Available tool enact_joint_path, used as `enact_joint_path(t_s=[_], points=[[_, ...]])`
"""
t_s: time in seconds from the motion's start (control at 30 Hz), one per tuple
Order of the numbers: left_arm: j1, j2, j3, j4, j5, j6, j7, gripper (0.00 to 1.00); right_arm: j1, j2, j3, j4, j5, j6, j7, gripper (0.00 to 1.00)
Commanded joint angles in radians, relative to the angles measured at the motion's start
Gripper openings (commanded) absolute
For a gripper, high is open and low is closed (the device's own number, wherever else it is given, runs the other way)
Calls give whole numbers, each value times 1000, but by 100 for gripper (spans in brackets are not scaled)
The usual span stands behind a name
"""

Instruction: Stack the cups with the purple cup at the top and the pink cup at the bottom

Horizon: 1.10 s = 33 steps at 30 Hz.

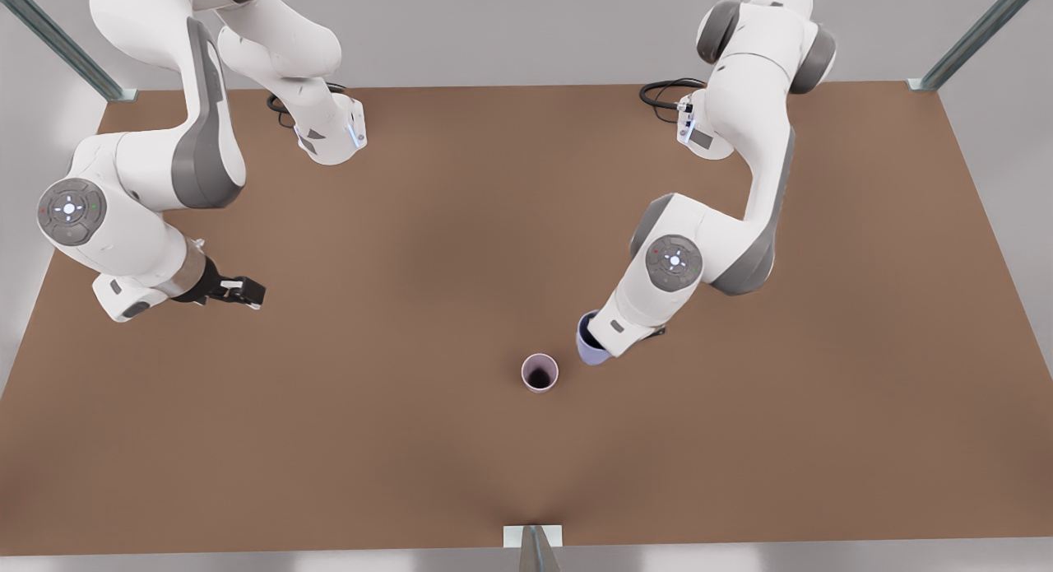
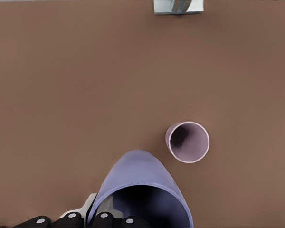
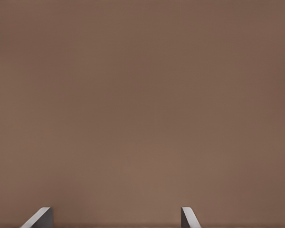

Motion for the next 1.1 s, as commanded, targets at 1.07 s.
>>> enact_joint_path(t_s=[1.07], points=[[-66, 145, -5, 8, -115, 250, -708, 21, 2, 10, 0, 13, 11, 1, -15, 100]])
